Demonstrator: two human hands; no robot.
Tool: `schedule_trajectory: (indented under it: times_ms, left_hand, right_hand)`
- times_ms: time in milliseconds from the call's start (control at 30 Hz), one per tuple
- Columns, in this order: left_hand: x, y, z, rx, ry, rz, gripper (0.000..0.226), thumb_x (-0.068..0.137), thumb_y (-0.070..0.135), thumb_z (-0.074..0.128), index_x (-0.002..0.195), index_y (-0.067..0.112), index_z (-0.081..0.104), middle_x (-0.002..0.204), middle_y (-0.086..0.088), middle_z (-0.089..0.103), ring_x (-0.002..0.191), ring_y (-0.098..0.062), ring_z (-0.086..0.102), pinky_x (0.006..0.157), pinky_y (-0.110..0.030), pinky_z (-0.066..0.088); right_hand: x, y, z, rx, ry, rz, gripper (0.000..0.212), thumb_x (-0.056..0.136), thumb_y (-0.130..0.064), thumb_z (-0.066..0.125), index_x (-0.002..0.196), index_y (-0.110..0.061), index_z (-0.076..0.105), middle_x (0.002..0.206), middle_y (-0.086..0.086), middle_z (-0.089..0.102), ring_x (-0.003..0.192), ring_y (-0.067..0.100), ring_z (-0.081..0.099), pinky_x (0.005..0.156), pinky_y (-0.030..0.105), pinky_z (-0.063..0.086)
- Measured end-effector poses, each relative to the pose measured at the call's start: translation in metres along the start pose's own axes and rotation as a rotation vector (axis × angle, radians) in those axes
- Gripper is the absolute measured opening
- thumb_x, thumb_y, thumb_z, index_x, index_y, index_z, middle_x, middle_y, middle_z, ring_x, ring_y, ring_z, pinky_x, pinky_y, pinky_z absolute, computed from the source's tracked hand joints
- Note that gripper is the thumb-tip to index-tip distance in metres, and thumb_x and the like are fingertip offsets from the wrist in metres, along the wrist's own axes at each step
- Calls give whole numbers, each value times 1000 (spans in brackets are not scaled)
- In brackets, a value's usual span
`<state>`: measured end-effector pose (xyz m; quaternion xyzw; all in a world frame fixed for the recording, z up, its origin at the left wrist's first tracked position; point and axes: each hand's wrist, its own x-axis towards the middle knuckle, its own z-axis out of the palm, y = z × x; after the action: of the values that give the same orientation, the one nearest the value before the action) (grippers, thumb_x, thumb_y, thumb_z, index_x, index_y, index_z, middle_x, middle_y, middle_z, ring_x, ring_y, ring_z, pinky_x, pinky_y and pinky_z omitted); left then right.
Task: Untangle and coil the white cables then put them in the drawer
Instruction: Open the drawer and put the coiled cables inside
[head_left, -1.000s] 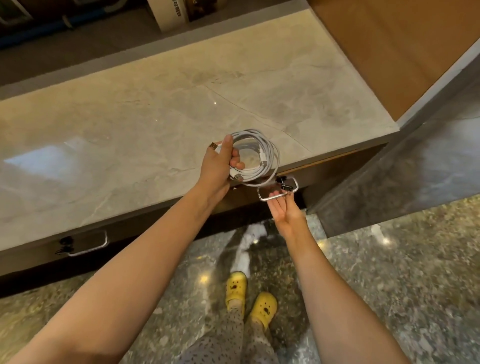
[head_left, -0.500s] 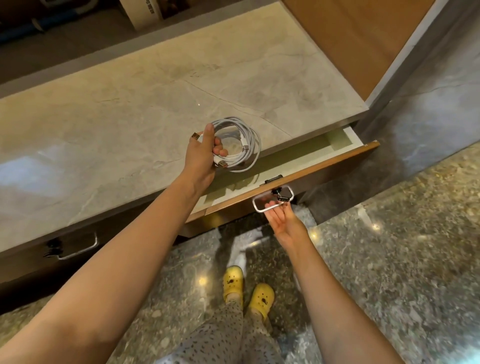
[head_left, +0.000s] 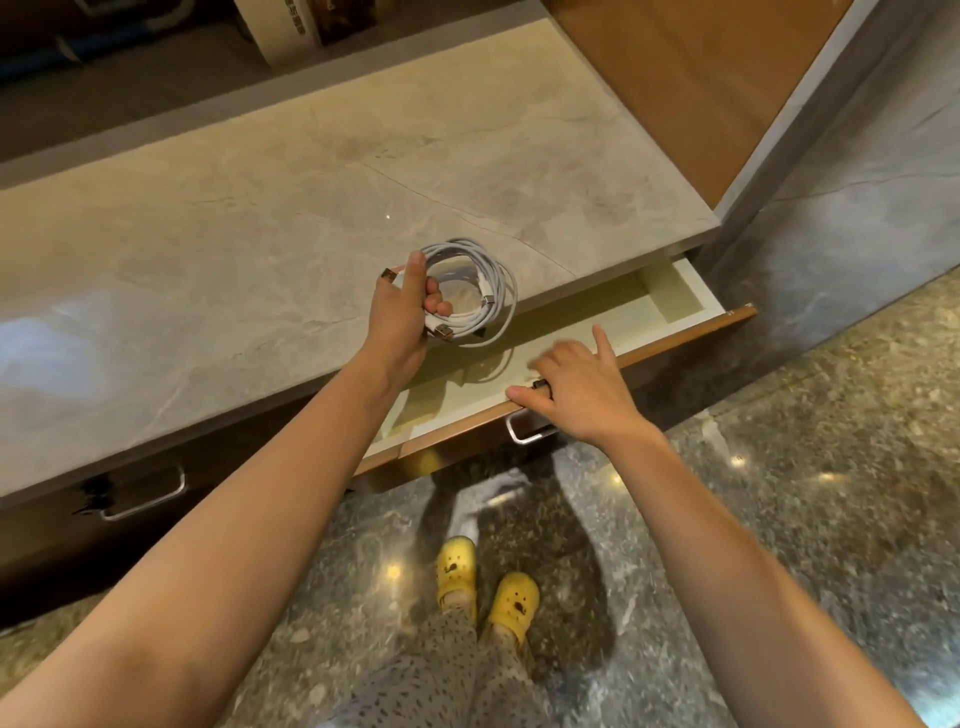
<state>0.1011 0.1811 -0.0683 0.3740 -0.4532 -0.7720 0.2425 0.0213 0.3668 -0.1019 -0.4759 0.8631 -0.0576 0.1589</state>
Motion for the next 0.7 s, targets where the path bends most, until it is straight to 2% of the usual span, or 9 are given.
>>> schedule_trajectory:
  times_ms: [67,133,200,267,367,433,533,633,700]
  left_hand:
    - [0,0,-1,7,-32,17,22,99,27,42,97,10,56,60,1,43,45,-5,43,50,-19,43]
    - [-3,-2,-4,38,-63,28,22,99,26,42,93,8,54,60,0,43,45,-6,42,50,-19,43]
    - [-12,-9,-10,82,-94,37,23,99,26,43,91,5,51,58,1,44,45,-7,44,49,-20,44]
    - [-24,-19,-16,77,-111,32,21,98,25,45,102,4,47,63,-1,45,46,-6,44,48,-19,44]
    - [-42,-29,-21,110,-109,61,31,96,28,49,113,4,42,69,-2,45,48,-7,42,49,-20,43]
    - [-53,-33,-22,256,-128,117,29,94,32,50,106,7,42,67,1,48,49,-8,44,54,-26,43]
    - [-61,-49,-19,427,-148,131,18,97,27,46,96,10,42,62,0,48,48,-9,46,56,-31,42]
    - [-52,-74,-14,494,-94,30,19,97,27,48,95,9,42,60,-1,48,51,-13,48,60,-35,43]
    - [-42,-91,-9,545,-58,-80,24,96,30,48,103,7,43,62,-3,50,54,-16,48,66,-39,44]
  right_hand:
    - [0,-1,3,-37,24,-2,65,88,-67,26,108,-19,65,107,1,65,111,21,53,111,41,19]
    - [-5,-1,3,-31,60,-4,61,88,-66,30,101,-18,65,98,0,65,101,22,55,97,37,29]
    - [-11,0,3,-30,75,-11,60,88,-66,31,98,-17,64,95,0,64,96,21,54,91,36,30]
    - [-20,1,5,-29,72,-11,62,86,-67,29,95,-17,64,93,0,63,94,20,53,88,36,30]
    - [-33,5,14,-26,84,-5,65,83,-70,29,94,-17,64,90,-2,64,92,20,55,87,34,29]
    - [-43,8,22,-44,150,-20,69,80,-73,25,87,-17,65,84,-2,65,86,20,57,82,32,27]
    - [-56,10,31,-17,189,-21,69,79,-73,28,83,-16,65,80,-3,64,80,19,58,80,31,27]
    - [-68,11,35,16,212,-13,67,79,-74,29,85,-16,61,81,-4,62,80,18,57,82,31,32]
    - [-72,11,33,15,180,-1,67,78,-75,28,88,-17,59,83,-5,61,81,17,56,85,32,35]
